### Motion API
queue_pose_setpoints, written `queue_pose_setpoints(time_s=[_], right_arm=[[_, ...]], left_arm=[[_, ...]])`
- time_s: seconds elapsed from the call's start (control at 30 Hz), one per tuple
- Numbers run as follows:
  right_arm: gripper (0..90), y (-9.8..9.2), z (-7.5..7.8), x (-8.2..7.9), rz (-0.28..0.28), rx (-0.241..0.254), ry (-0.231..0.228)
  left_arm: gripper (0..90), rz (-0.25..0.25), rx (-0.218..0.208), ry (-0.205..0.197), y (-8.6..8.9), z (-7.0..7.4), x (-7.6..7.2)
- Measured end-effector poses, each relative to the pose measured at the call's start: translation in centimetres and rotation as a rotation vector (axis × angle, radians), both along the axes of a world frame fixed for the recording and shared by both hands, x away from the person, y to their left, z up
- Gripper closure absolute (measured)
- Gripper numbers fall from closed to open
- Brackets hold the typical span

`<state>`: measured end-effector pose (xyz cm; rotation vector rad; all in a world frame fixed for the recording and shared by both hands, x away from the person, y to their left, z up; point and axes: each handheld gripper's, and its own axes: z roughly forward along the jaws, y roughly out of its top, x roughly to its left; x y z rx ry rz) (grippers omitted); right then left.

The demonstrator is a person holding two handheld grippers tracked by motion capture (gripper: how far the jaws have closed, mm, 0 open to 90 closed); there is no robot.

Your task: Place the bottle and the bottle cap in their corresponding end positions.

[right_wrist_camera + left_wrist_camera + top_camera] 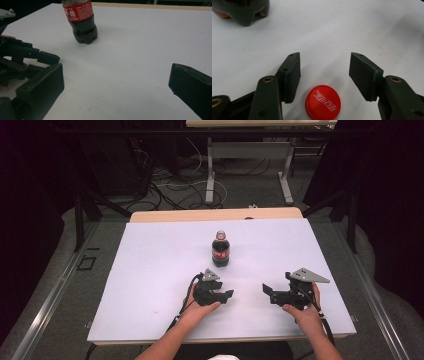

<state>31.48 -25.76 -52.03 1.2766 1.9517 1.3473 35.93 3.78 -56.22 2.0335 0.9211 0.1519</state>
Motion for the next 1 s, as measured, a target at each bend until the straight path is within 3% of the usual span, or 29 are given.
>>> queue_pose_setpoints(time_s=[0.03, 0.07, 0.2, 0.27, 0.33, 0.47, 0.57, 0.8, 1.0], right_arm=[[0.0, 0.0, 0.0, 0.0, -0.005, 0.001, -0.001], [0.0, 0.0, 0.0, 0.0, -0.006, 0.001, 0.000], [0.0, 0.0, -0.1, 0.0, -0.004, -0.008, 0.007], [0.0, -0.1, -0.2, 0.0, 0.000, -0.009, 0.009], [0.0, -0.1, -0.3, 0.0, -0.001, -0.009, 0.011], [0.0, -0.1, -0.2, -0.1, -0.002, -0.013, 0.013], [0.0, -0.1, -0.1, -0.2, 0.000, -0.013, 0.013], [0.0, -0.2, 0.2, -0.3, 0.001, -0.013, 0.006], [0.0, -0.3, 0.3, -0.3, 0.000, -0.010, 0.013]], left_arm=[[40.4, 0.002, -0.002, -0.017, 0.1, 0.1, 0.1], [39.4, 0.015, -0.021, 0.003, 0.0, 0.3, 0.0], [35.6, 0.006, -0.009, -0.021, 0.3, 1.1, 0.1], [34.2, 0.016, -0.028, -0.009, 0.5, 1.6, 0.0], [32.7, 0.008, -0.009, -0.012, 0.9, 2.3, 0.0], [33.5, -0.010, -0.057, -0.033, 1.9, 3.8, -0.3], [31.7, -0.009, -0.029, -0.052, 3.3, 5.2, -0.4], [24.8, 0.019, -0.079, -0.075, 7.0, 7.9, -1.1], [15.7, 0.049, -0.106, -0.087, 10.2, 9.4, -1.9]])
